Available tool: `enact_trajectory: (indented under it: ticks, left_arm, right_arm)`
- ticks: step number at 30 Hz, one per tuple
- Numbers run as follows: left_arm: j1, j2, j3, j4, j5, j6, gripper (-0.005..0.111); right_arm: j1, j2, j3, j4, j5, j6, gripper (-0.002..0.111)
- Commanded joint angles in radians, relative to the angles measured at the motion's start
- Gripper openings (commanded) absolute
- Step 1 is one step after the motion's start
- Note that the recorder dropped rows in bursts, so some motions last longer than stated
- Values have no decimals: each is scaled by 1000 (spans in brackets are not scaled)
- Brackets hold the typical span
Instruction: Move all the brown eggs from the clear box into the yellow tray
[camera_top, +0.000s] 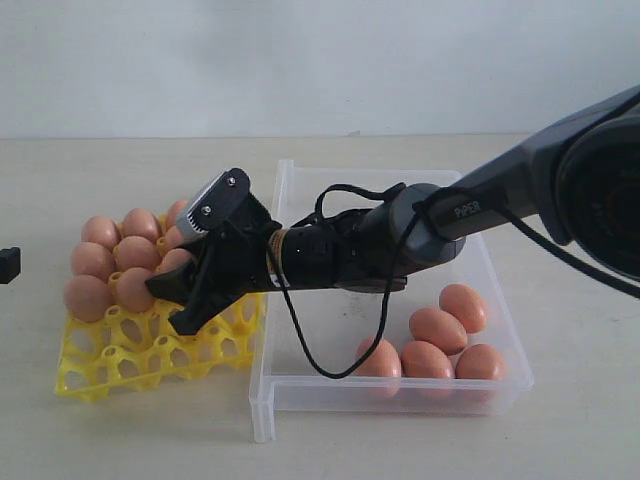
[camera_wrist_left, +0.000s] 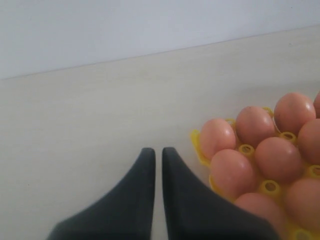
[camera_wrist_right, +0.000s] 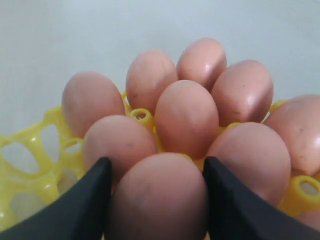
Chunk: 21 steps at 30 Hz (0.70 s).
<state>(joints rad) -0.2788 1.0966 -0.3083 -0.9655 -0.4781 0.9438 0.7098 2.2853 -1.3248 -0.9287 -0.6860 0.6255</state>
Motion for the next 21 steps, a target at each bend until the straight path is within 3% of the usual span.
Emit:
enact_trajectory:
  ticks: [1, 15, 21]
  left_arm:
    - [2, -8, 4, -4, -14, -10, 4]
    - [2, -8, 4, -4, -14, -10, 4]
    - [2, -8, 4, -4, -10, -10, 4]
  right_arm:
    - [-2, 6, -3, 85, -2, -81, 0]
    - [-2, 9, -3, 168, -2, -190, 1]
    - [-2, 9, -3, 168, -2, -192, 18]
